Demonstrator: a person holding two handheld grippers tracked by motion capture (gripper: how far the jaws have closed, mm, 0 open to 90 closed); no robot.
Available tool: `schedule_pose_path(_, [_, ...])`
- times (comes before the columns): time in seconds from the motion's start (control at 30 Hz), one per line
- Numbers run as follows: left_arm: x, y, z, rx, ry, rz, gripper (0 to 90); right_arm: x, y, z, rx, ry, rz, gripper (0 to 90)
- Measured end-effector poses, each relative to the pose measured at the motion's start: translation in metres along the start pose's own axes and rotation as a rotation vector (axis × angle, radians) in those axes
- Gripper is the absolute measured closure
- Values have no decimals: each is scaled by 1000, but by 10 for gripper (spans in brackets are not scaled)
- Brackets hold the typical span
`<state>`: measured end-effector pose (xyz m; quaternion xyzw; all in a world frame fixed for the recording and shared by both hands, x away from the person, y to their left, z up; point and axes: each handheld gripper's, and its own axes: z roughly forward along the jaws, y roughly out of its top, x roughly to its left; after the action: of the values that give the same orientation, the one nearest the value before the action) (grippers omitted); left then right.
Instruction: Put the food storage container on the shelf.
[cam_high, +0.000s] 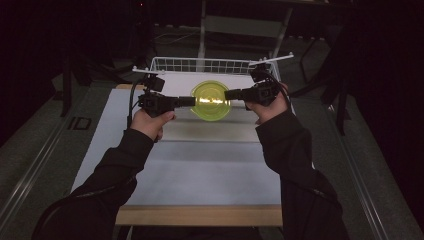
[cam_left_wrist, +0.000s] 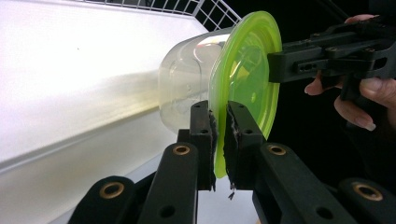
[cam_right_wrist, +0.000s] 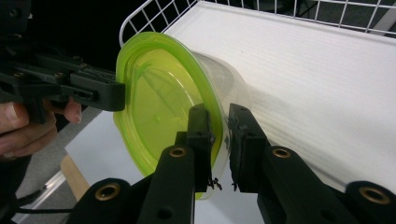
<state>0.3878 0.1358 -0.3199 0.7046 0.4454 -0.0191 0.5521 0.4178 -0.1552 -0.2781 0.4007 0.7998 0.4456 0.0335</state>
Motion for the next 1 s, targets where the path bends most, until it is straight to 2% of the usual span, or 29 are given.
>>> schedule_pose_path(0.1, [1, 4, 1, 1, 3, 3, 830, -2, 4, 1, 4, 0, 5, 798])
schedule_pose_path(0.33, [9, 15, 8, 0, 17, -24, 826, -6, 18, 5, 23, -27, 10, 798])
schedule_pose_path(0.63, [22, 27, 16, 18, 33, -52, 824, -18, 32, 16, 49, -26, 54, 798])
schedule_pose_path(0.7, [28, 28, 19, 24, 27, -68, 824, -23, 35, 22, 69, -24, 75, 798])
schedule_pose_path(0.83, [35, 29, 24, 28, 24, -83, 822, -26, 38, 27, 86, -41, 77, 798])
schedule_pose_path(1.0, [35, 35, 25, 34, 31, -84, 816, -32, 43, 29, 99, -24, 106, 798])
